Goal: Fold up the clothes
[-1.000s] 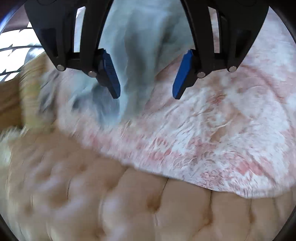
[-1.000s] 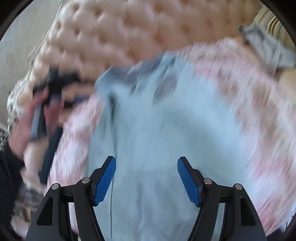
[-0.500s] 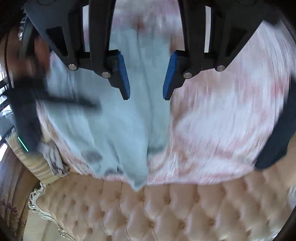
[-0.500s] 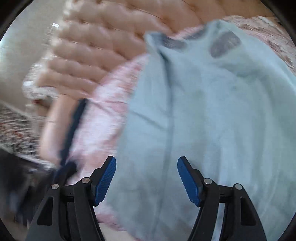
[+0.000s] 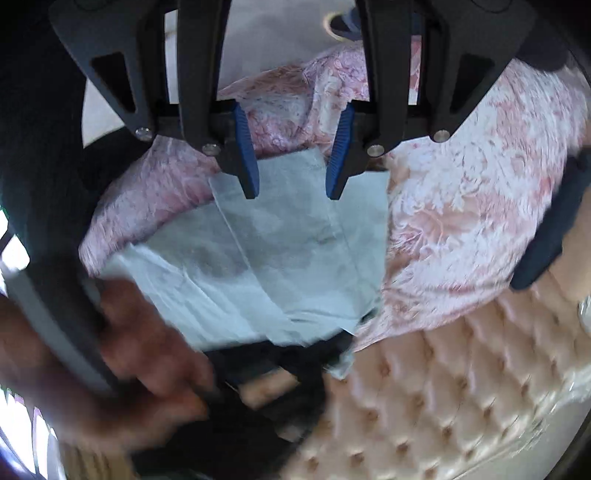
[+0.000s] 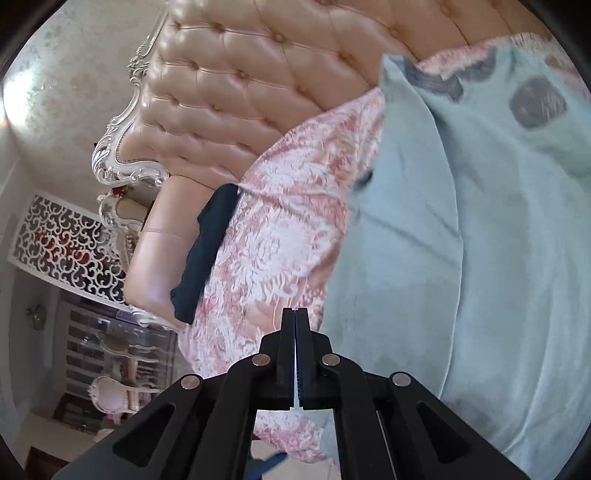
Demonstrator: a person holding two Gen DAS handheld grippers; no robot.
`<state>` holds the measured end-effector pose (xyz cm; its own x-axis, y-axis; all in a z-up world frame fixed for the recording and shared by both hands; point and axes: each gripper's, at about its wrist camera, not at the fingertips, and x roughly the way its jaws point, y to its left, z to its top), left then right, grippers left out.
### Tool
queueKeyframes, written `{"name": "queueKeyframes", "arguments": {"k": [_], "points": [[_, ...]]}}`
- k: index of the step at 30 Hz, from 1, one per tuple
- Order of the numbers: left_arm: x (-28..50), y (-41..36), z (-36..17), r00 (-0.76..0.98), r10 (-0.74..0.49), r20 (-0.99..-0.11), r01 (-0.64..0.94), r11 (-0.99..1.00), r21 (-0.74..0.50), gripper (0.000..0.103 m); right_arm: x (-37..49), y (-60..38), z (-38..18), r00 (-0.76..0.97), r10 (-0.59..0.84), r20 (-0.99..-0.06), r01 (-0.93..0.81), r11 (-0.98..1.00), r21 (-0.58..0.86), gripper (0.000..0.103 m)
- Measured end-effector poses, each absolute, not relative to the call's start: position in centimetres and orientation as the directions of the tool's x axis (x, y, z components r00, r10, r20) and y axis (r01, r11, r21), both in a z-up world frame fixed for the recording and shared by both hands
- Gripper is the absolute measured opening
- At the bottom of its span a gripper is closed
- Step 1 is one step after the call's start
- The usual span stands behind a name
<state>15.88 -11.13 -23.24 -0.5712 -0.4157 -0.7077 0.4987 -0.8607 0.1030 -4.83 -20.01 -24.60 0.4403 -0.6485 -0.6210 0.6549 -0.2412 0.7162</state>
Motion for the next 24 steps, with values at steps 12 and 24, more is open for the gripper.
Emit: {"name": "queueKeyframes", "arguments": {"k": [12, 24], "points": [[15.8, -10.4, -25.5, -0.544, -0.411, -0.732, 0.444, -0.881, 0.164, 0.041, -10.1, -19.0, -28.8, 0.351, -0.567, -0.745, 0.630, -0.446, 0.636, 0.064], [16.6, -9.9, -25.8, -0.539, -0.444, -0.716, 0.456, -0.869, 0.195, 0.041, -8.1, -22.1, -29.4, 0.414, -0.514, -0.751, 0.669, -0.388, 0.634, 0.002]]}}
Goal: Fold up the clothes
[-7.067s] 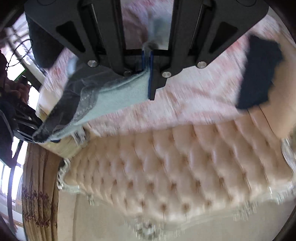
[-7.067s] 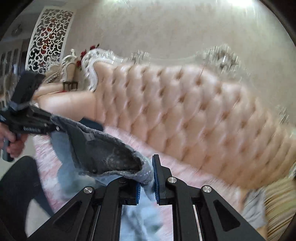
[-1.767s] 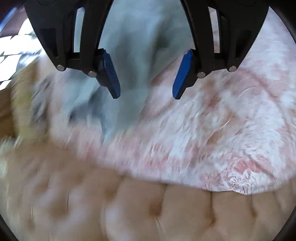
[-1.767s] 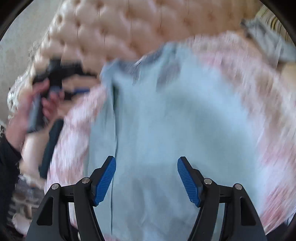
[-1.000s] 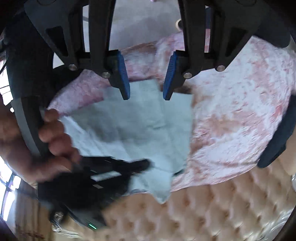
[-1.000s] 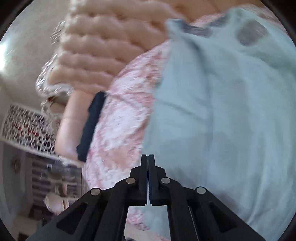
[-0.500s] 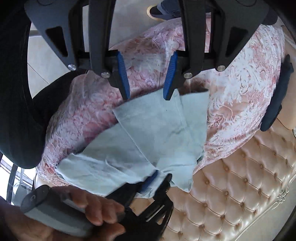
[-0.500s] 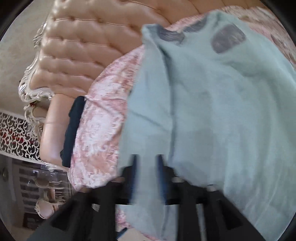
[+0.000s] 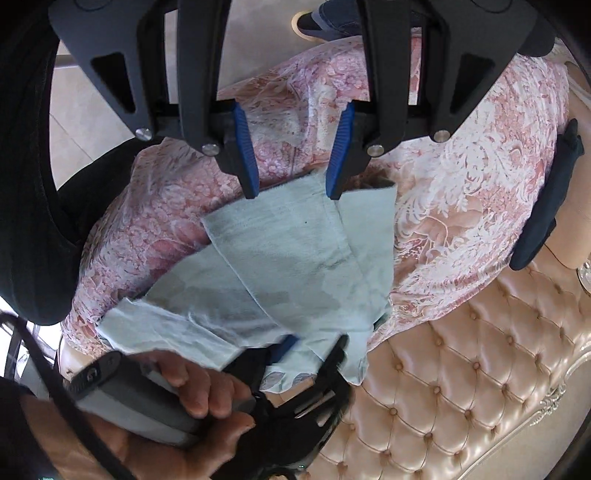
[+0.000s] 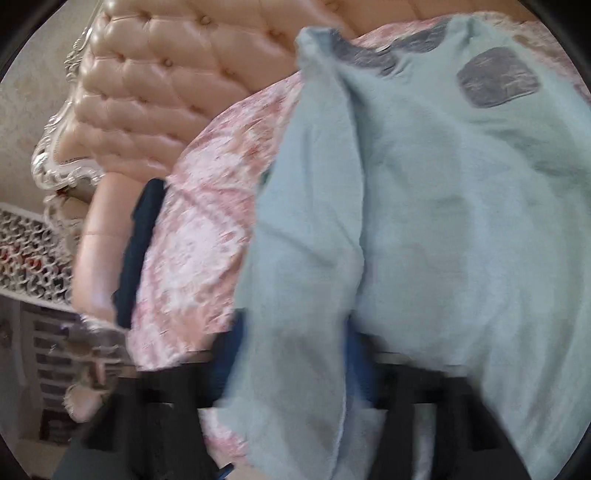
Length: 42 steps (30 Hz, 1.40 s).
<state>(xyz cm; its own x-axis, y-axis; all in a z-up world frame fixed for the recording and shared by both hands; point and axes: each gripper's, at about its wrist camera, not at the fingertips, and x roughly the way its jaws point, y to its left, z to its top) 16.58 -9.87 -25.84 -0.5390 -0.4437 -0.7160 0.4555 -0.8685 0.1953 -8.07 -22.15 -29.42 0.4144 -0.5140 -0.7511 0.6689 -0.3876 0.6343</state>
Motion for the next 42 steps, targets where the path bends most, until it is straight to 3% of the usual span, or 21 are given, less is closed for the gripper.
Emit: {"name": "queueKeyframes", "arguments": {"k": [6, 12, 18, 31, 37, 40, 41, 42], "points": [[16.6, -9.1, -26.5, -0.535, -0.491, -0.688, 0.423, -0.860, 0.285, 0.043, -7.7, -22.7, -28.0, 0.496, -0.553, -0.669, 0.614, -0.322, 0.721, 0.002], [16.2, -7.9, -26.5, -0.553, -0.579, -0.599, 0.401, -0.815, 0.418, 0.053, -8.9, -23.4, -26.6, 0.558, -0.592, -0.582, 0.509, -0.309, 0.803, 0.002], [15.9, -8.0, -26.6, -0.554, -0.586, -0.592, 0.403, -0.811, 0.425, 0.056, -9.1, -24.9, -25.7, 0.585, -0.612, -0.532, 0.453, -0.298, 0.841, 0.002], [17.3, -10.7, -26.4, -0.502, -0.647, -0.574, 0.521, -0.756, 0.396, 0.058, -10.0, -35.0, -22.9, 0.551, -0.602, -0.579, 0.562, -0.246, 0.790, 0.002], [17.9, -12.0, -26.8, -0.488, -0.645, -0.588, 0.554, -0.749, 0.363, 0.058, -8.2, -40.6, -22.8, 0.437, -0.621, -0.651, 0.755, -0.140, 0.641, 0.002], [18.0, -12.5, -27.2, -0.479, -0.641, -0.600, 0.570, -0.747, 0.343, 0.058, -6.7, -42.7, -24.3, 0.402, -0.559, -0.725, 0.815, -0.142, 0.562, 0.007], [18.1, -12.6, -27.3, -0.475, -0.640, -0.605, 0.573, -0.746, 0.339, 0.058, -6.3, -43.4, -24.8, 0.390, -0.537, -0.748, 0.831, -0.144, 0.537, 0.015], [18.1, -12.8, -27.3, -0.472, -0.640, -0.607, 0.576, -0.744, 0.338, 0.058, -6.2, -43.7, -26.1, 0.405, -0.493, -0.770, 0.816, -0.184, 0.547, 0.044]]}}
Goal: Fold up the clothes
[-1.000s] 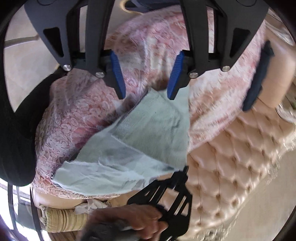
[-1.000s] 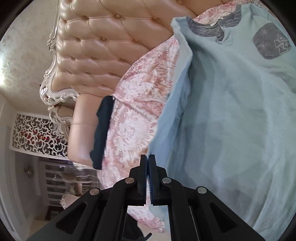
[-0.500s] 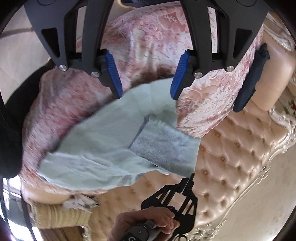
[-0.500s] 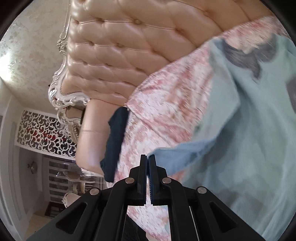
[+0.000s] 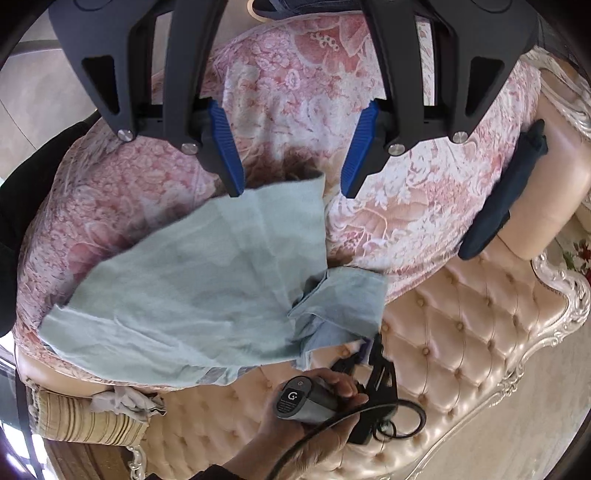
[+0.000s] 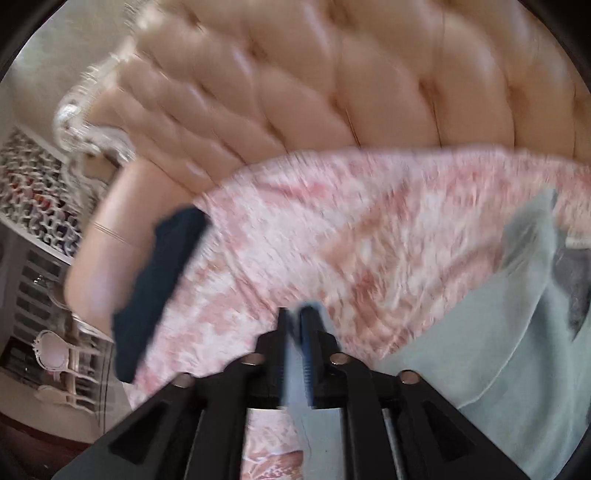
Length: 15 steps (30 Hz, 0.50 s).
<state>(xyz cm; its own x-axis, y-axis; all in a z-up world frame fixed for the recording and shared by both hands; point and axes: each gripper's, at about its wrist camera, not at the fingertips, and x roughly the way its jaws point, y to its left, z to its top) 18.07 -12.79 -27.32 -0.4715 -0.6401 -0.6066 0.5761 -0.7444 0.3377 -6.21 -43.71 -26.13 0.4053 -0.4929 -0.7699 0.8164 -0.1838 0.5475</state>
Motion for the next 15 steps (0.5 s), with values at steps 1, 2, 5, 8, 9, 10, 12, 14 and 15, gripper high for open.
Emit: {"name": "queueKeyframes", "arguments": {"k": [1, 2, 5, 8, 9, 10, 12, 14, 15], "points": [[18.1, -12.9, -27.3, -0.470, -0.642, -0.606, 0.579, -0.742, 0.337, 0.058, -6.2, -43.9, -27.4, 0.421, -0.452, -0.787, 0.801, -0.222, 0.556, 0.061], [18.1, -13.1, -27.2, -0.472, -0.642, -0.604, 0.583, -0.741, 0.333, 0.058, -6.3, -43.3, -27.7, 0.422, -0.460, -0.781, 0.795, -0.226, 0.563, 0.076], [18.2, -13.4, -26.9, -0.481, -0.641, -0.598, 0.594, -0.740, 0.316, 0.058, -6.8, -41.1, -27.6, 0.430, -0.510, -0.745, 0.767, -0.229, 0.599, 0.076], [18.2, -13.3, -26.8, -0.486, -0.643, -0.592, 0.592, -0.740, 0.319, 0.058, -8.7, -36.1, -25.3, 0.477, -0.631, -0.612, 0.637, -0.233, 0.735, 0.080], [18.2, -13.3, -26.7, -0.489, -0.643, -0.590, 0.593, -0.741, 0.316, 0.058, -9.6, -33.7, -24.7, 0.491, -0.676, -0.550, 0.579, -0.220, 0.785, 0.080], [18.2, -13.3, -26.7, -0.491, -0.642, -0.588, 0.593, -0.741, 0.314, 0.058, -10.7, -31.1, -24.3, 0.476, -0.709, -0.520, 0.549, -0.222, 0.806, 0.080], [18.3, -13.0, -26.5, -0.499, -0.640, -0.584, 0.594, -0.744, 0.307, 0.058, -13.8, -25.6, -23.9, 0.371, -0.763, -0.530, 0.548, -0.280, 0.788, 0.080], [18.2, -12.8, -26.3, -0.511, -0.634, -0.580, 0.592, -0.749, 0.298, 0.058, -17.4, -20.2, -23.9, 0.253, -0.775, -0.580, 0.553, -0.376, 0.743, 0.080], [18.2, -12.7, -26.1, -0.520, -0.629, -0.578, 0.591, -0.753, 0.289, 0.059, -19.3, -17.6, -24.0, 0.203, -0.767, -0.609, 0.548, -0.426, 0.719, 0.078]]}}
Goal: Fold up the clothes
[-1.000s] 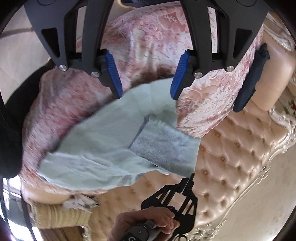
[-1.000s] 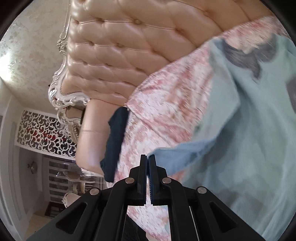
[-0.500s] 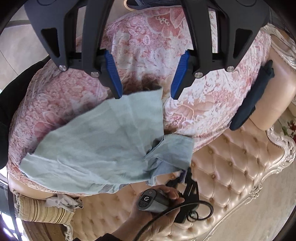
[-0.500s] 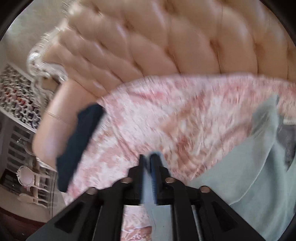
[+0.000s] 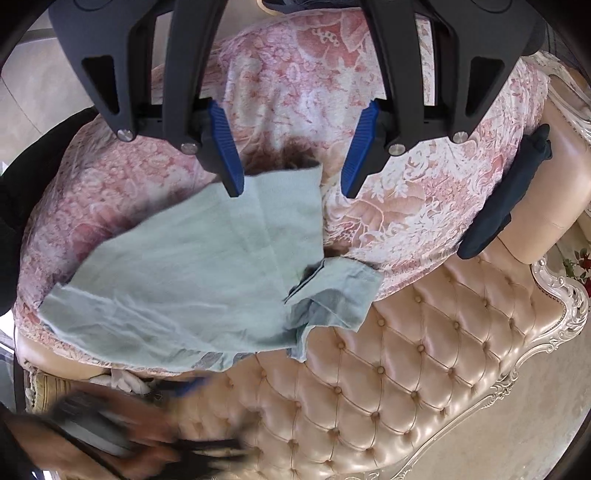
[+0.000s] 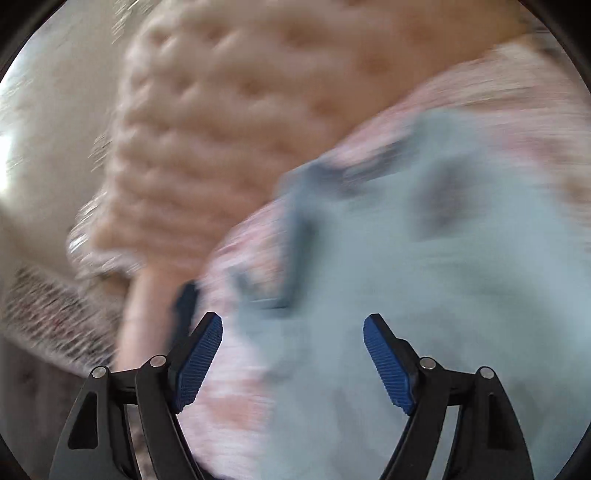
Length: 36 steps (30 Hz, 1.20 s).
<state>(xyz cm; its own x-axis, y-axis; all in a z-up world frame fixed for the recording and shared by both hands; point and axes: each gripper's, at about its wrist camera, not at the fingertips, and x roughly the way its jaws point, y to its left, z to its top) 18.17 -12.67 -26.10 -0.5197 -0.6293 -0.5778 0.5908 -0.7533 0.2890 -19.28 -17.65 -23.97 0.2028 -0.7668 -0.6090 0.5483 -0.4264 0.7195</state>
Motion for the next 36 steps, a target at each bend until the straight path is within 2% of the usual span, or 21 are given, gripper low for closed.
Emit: {"name": "queueKeyframes", "arguments": {"k": [1, 2, 6, 11, 13, 14, 16, 17, 21, 24, 28, 32, 33, 34, 35, 36], "points": [[18.1, -12.6, -26.0, -0.528, -0.625, -0.576, 0.591, -0.757, 0.280, 0.060, -21.0, -15.4, -24.1, 0.177, -0.754, -0.632, 0.537, -0.465, 0.704, 0.076], [18.0, -12.6, -25.8, -0.534, -0.621, -0.574, 0.591, -0.760, 0.272, 0.060, -22.7, -13.3, -24.2, 0.151, -0.740, -0.655, 0.523, -0.502, 0.688, 0.068], [17.6, -12.7, -25.9, -0.538, -0.609, -0.583, 0.590, -0.766, 0.256, 0.062, -27.2, -7.4, -23.8, 0.020, -0.686, -0.727, 0.502, -0.622, 0.601, 0.069], [17.7, -12.8, -26.1, -0.529, -0.612, -0.587, 0.594, -0.762, 0.259, 0.062, -28.4, -6.7, -25.3, -0.018, -0.615, -0.789, 0.516, -0.681, 0.519, 0.069], [17.8, -13.0, -26.1, -0.524, -0.613, -0.592, 0.600, -0.759, 0.254, 0.062, -27.2, -8.4, -26.0, 0.063, -0.623, -0.780, 0.546, -0.633, 0.549, 0.069], [17.8, -13.1, -26.2, -0.522, -0.612, -0.594, 0.603, -0.757, 0.251, 0.062, -26.4, -9.2, -26.1, 0.075, -0.613, -0.787, 0.572, -0.620, 0.537, 0.064], [17.8, -13.2, -26.2, -0.518, -0.613, -0.597, 0.607, -0.755, 0.248, 0.062, -24.8, -10.9, -26.3, 0.097, -0.593, -0.800, 0.621, -0.592, 0.514, 0.035], [17.9, -13.2, -26.2, -0.518, -0.614, -0.596, 0.607, -0.754, 0.249, 0.062, -24.0, -11.6, -26.4, 0.107, -0.583, -0.806, 0.644, -0.577, 0.503, 0.009], [17.9, -13.2, -26.2, -0.518, -0.611, -0.598, 0.606, -0.756, 0.248, 0.062, -22.6, -12.6, -25.2, 0.103, -0.638, -0.763, 0.660, -0.530, 0.532, 0.007], [17.9, -13.1, -26.1, -0.523, -0.609, -0.596, 0.605, -0.758, 0.244, 0.062, -23.0, -12.0, -24.5, 0.036, -0.653, -0.756, 0.642, -0.564, 0.518, 0.007], [18.2, -13.5, -25.8, -0.527, -0.612, -0.589, 0.620, -0.751, 0.226, 0.062, -21.1, -11.7, -22.9, -0.029, -0.652, -0.758, 0.723, -0.537, 0.434, 0.007], [19.2, -15.3, -25.3, -0.512, -0.631, -0.583, 0.681, -0.712, 0.173, 0.061, -19.9, -12.1, -24.6, -0.073, -0.553, -0.830, 0.720, -0.605, 0.340, 0.011], [19.4, -15.7, -25.4, -0.502, -0.636, -0.586, 0.694, -0.700, 0.166, 0.056, -19.8, -12.2, -25.3, -0.086, -0.512, -0.855, 0.717, -0.627, 0.304, 0.012], [19.6, -16.0, -25.4, -0.492, -0.641, -0.589, 0.704, -0.691, 0.164, 0.035, -19.6, -11.8, -25.4, -0.119, -0.495, -0.861, 0.717, -0.642, 0.270, 0.013], [19.7, -16.2, -25.5, -0.482, -0.646, -0.592, 0.710, -0.684, 0.167, 0.029, -19.4, -11.5, -25.4, -0.152, -0.478, -0.865, 0.716, -0.656, 0.237, 0.019], [19.8, -16.4, -25.5, -0.473, -0.650, -0.595, 0.717, -0.676, 0.170, 0.028, -18.8, -11.3, -24.9, -0.194, -0.474, -0.859, 0.721, -0.663, 0.203, 0.021]]}}
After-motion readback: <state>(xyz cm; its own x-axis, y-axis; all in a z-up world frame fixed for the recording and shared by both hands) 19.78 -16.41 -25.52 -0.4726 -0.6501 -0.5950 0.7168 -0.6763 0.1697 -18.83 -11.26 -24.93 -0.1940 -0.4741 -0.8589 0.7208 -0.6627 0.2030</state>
